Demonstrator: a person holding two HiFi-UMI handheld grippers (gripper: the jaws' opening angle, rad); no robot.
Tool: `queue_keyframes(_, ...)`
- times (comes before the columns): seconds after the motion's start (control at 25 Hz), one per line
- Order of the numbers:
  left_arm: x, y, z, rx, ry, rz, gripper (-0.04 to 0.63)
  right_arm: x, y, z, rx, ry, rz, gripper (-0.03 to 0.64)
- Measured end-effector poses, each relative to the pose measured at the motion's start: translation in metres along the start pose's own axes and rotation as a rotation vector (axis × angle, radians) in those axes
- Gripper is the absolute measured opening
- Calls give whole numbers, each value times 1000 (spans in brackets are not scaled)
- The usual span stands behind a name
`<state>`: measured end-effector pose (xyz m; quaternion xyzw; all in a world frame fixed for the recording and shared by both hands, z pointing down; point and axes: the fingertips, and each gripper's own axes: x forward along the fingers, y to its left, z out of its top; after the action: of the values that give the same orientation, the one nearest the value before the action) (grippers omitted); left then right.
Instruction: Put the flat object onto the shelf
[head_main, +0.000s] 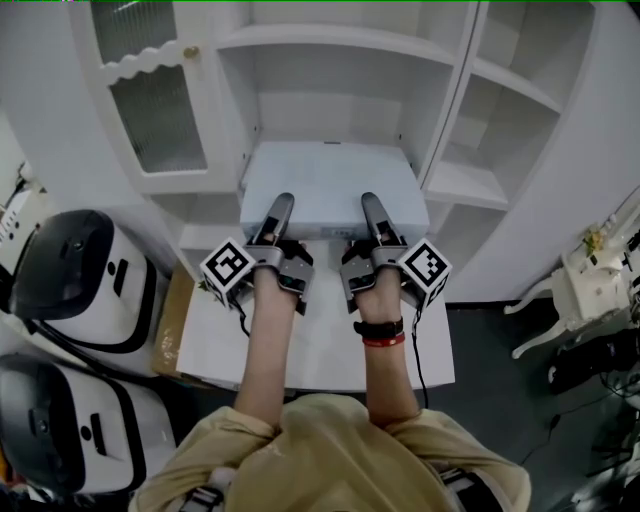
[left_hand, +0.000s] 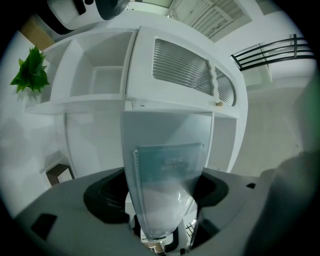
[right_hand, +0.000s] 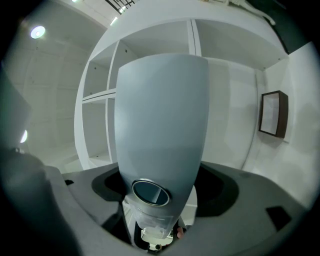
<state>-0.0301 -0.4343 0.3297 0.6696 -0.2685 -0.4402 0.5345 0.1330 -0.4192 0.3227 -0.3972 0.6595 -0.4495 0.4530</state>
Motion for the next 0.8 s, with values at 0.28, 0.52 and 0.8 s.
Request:
queue_keyframes(0.28, 12, 11, 13, 37, 16, 30, 350, 13, -6, 1, 2, -2, -11, 376)
queue_keyframes(0.52, 25, 19, 19, 20, 20, 32, 350, 28, -15, 4, 1, -8, -4, 376)
queue_keyframes(0.8, 42, 19, 23, 21, 42, 34, 350, 44, -18, 13, 9, -32, 5, 376)
